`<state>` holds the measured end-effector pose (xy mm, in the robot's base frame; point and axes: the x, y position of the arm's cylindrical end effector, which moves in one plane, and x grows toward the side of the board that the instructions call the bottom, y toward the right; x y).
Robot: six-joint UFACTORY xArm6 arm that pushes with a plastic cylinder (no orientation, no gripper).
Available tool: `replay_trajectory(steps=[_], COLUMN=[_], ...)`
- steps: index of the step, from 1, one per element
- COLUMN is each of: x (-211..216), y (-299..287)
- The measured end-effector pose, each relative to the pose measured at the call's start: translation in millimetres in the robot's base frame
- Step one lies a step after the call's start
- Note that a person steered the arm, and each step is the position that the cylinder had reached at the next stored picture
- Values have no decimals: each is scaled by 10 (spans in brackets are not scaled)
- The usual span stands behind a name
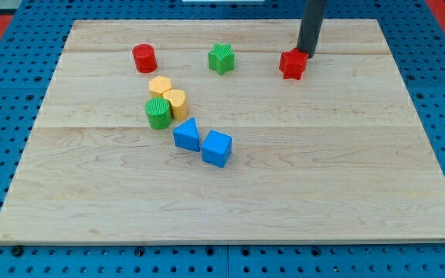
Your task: Slide the green circle slightly left and up
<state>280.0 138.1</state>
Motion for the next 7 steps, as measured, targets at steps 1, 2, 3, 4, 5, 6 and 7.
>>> replay_trajectory(steps=[1,2,3,4,5,6,7], x=[-273,-23,656,1144,1249,1471,1554], y=[780,1627,1626,1025,136,-460,-1406])
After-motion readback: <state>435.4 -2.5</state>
